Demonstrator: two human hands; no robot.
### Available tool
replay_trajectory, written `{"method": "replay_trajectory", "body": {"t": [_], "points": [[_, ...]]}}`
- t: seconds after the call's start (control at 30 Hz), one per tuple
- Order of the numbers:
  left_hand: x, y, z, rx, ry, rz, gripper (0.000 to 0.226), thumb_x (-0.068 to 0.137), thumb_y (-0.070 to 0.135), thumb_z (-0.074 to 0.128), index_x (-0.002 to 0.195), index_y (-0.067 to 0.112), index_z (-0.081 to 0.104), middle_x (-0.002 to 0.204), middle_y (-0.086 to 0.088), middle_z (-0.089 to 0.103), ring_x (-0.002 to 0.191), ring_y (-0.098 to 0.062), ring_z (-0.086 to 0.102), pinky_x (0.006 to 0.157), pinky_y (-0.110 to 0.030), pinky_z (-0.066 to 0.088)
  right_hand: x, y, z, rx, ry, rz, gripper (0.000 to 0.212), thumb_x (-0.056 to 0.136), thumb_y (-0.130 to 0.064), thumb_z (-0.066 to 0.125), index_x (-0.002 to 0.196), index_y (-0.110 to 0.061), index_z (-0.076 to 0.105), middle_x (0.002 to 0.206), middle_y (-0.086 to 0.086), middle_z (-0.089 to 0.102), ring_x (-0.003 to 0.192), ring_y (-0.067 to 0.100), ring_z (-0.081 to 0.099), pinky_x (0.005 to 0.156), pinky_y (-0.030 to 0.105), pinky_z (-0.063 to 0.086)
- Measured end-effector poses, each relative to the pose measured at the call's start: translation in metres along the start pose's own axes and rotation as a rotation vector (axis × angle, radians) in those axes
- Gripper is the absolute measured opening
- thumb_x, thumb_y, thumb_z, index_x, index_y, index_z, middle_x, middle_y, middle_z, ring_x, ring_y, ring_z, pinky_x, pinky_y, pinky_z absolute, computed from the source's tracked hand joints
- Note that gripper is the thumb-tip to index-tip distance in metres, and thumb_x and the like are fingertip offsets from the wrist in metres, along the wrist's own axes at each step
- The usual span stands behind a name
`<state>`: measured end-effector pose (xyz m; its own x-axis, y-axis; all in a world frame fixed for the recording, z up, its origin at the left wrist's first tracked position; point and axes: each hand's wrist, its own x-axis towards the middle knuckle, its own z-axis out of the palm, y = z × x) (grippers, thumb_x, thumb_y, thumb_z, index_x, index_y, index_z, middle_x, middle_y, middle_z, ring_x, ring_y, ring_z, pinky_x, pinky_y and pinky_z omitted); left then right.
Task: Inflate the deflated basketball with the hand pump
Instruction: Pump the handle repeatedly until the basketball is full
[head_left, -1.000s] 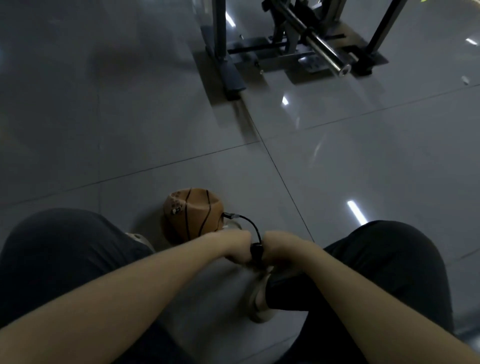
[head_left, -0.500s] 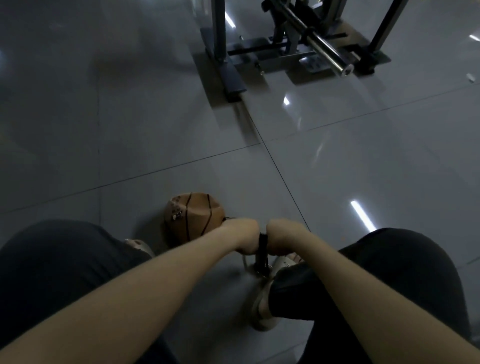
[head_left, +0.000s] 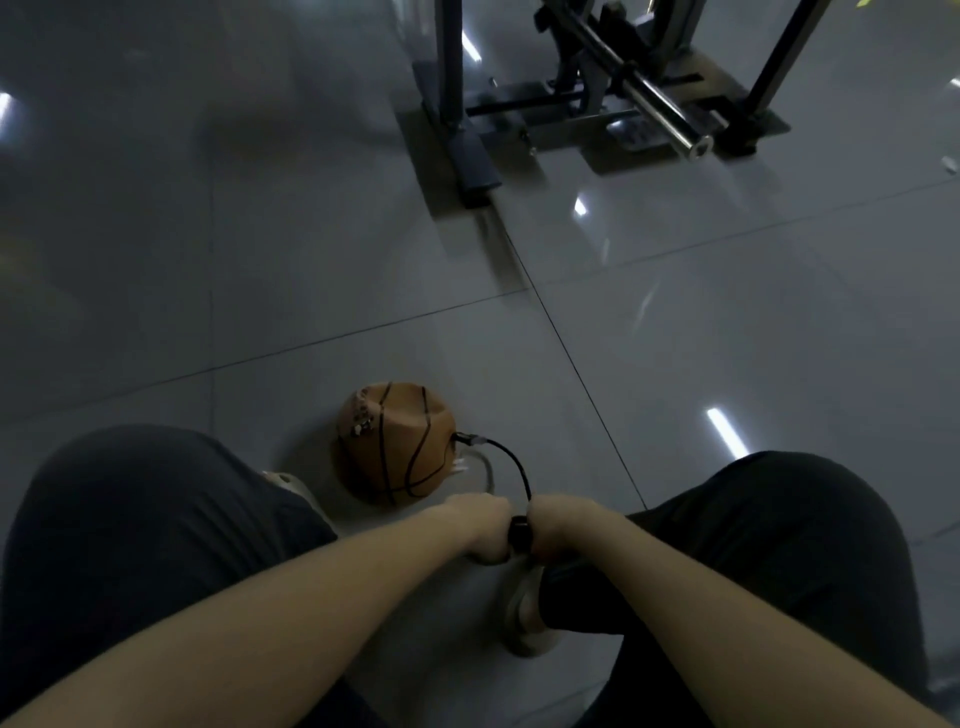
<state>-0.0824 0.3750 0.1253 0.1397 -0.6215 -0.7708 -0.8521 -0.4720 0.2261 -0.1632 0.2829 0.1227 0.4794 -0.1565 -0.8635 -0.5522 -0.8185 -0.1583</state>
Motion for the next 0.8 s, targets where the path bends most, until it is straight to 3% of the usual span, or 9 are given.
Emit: {"method": "replay_trajectory", "body": {"t": [0.1, 0.17, 0.23, 0.33, 0.47, 0.57, 0.67, 0.8], "points": [[-0.02, -0.001, -0.032, -0.011, 0.016, 0.044, 0.026, 0.093, 0.03, 0.063, 0.098, 0.005, 0.067, 0.095, -0.015, 0.07, 0.079, -0.029, 0.063, 0.063, -0.03, 0.044, -0.03, -0.001, -0.029, -0.047, 0.058, -0.039, 0.016, 0.086, -0.021, 0.068, 0.088, -0.006, 0.065, 0.076, 0.008, 0.059, 0.068, 0.026, 0.058, 0.058, 0.026, 0.051], [-0.033, 0.001, -0.07, -0.065, 0.043, 0.073, 0.022, 0.092, 0.028, 0.065, 0.083, 0.009, 0.066, 0.079, -0.008, 0.065, 0.067, -0.023, 0.056, 0.056, -0.028, 0.041, -0.051, 0.006, -0.067, -0.014, 0.067, -0.036, 0.018, 0.084, -0.014, 0.069, 0.07, -0.011, 0.058, 0.062, 0.003, 0.054, 0.052, 0.019, 0.051, 0.041, 0.022, 0.044], [-0.043, 0.002, -0.111, -0.143, 0.085, 0.096, 0.021, 0.091, 0.026, 0.068, 0.073, 0.017, 0.062, 0.068, 0.0, 0.059, 0.061, -0.017, 0.053, 0.055, -0.027, 0.04, -0.07, 0.012, -0.106, 0.052, 0.082, -0.023, 0.016, 0.085, -0.013, 0.07, 0.073, -0.01, 0.06, 0.061, 0.004, 0.054, 0.049, 0.017, 0.049, 0.047, 0.026, 0.045], [-0.044, -0.001, -0.144, -0.181, 0.181, 0.103, 0.015, 0.087, 0.022, 0.07, 0.074, 0.016, 0.067, 0.065, 0.0, 0.059, 0.059, -0.017, 0.052, 0.054, -0.028, 0.04, -0.077, 0.018, -0.138, 0.12, 0.178, -0.031, 0.011, 0.085, -0.01, 0.069, 0.076, -0.006, 0.063, 0.059, 0.005, 0.054, 0.046, 0.017, 0.048, 0.05, 0.03, 0.045], [-0.013, -0.003, -0.105, -0.049, 0.179, 0.017, 0.025, 0.092, 0.023, 0.063, 0.069, 0.018, 0.054, 0.073, -0.003, 0.061, 0.063, -0.021, 0.053, 0.052, -0.028, 0.037, -0.041, 0.008, -0.104, 0.047, 0.158, 0.021, 0.015, 0.088, -0.014, 0.065, 0.074, -0.011, 0.059, 0.065, 0.004, 0.056, 0.053, 0.016, 0.05, 0.052, 0.027, 0.044], [0.008, -0.009, -0.062, -0.01, 0.228, -0.022, 0.015, 0.093, 0.026, 0.055, 0.081, 0.017, 0.052, 0.09, -0.006, 0.064, 0.077, -0.027, 0.059, 0.06, -0.03, 0.042, -0.005, 0.006, -0.067, -0.018, 0.169, 0.016, 0.017, 0.09, -0.021, 0.062, 0.078, -0.012, 0.054, 0.077, 0.004, 0.056, 0.068, 0.021, 0.054, 0.064, 0.032, 0.045], [0.019, -0.017, -0.028, -0.045, 0.253, -0.028, 0.011, 0.09, 0.022, 0.057, 0.096, 0.013, 0.056, 0.105, -0.01, 0.066, 0.089, -0.028, 0.064, 0.065, -0.032, 0.046, 0.012, 0.006, -0.045, -0.051, 0.176, 0.023, 0.011, 0.087, -0.022, 0.061, 0.089, -0.012, 0.057, 0.089, 0.006, 0.06, 0.075, 0.026, 0.057, 0.066, 0.033, 0.046], [0.023, -0.019, 0.004, -0.046, 0.284, -0.056, 0.023, 0.091, 0.02, 0.059, 0.111, 0.007, 0.062, 0.113, -0.013, 0.067, 0.102, -0.031, 0.066, 0.07, -0.032, 0.045, 0.021, 0.002, -0.017, -0.057, 0.219, 0.035, 0.029, 0.084, -0.027, 0.063, 0.07, -0.018, 0.04, 0.071, 0.001, 0.047, 0.068, 0.024, 0.05, 0.065, 0.035, 0.043]]}}
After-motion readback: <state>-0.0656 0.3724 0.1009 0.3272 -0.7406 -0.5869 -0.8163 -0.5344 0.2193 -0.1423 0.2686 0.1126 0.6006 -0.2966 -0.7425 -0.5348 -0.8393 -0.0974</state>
